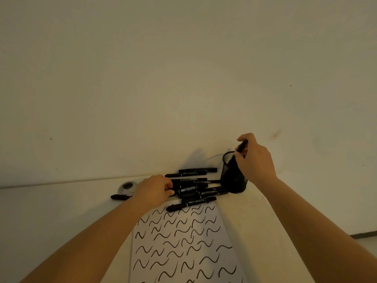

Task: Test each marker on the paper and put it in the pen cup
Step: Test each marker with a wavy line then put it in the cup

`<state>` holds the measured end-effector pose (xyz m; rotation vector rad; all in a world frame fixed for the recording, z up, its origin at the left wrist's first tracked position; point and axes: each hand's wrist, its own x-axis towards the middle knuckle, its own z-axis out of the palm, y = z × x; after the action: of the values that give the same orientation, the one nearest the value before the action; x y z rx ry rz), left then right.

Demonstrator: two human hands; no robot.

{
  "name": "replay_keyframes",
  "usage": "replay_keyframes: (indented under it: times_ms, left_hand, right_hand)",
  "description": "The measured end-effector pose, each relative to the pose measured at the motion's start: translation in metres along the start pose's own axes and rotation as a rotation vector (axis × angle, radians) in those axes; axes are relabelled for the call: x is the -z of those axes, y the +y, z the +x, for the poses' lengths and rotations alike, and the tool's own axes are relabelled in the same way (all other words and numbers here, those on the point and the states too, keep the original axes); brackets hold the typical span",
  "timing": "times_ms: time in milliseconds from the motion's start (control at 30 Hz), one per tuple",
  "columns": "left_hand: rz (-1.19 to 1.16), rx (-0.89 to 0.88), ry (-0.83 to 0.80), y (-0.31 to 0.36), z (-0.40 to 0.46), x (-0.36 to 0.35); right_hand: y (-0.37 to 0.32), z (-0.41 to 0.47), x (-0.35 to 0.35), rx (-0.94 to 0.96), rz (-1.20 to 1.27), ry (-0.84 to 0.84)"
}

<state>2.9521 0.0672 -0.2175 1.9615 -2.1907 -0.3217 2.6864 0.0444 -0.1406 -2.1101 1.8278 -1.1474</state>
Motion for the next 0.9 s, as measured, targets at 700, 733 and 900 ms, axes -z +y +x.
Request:
replay_keyframes:
  times_ms: [700, 733, 900]
  left_hand:
    - [-0.007, -0.065, 0.035, -0.007, 0.005, -0.013]
    - [0.019, -0.069, 0.041, -0.007, 0.005, -0.012]
    - [0.09, -0.047, 0.141, -0.007, 0.003, -0.012]
  right_hand:
    - [0.019, -0.001, -0.03, 0.104, -0.36, -0.125]
    - [0.018, -0.001, -0.03, 0.118, -0.367, -0.103]
    - [0.008, -0.008, -0.022, 0.185, -0.348, 0.081]
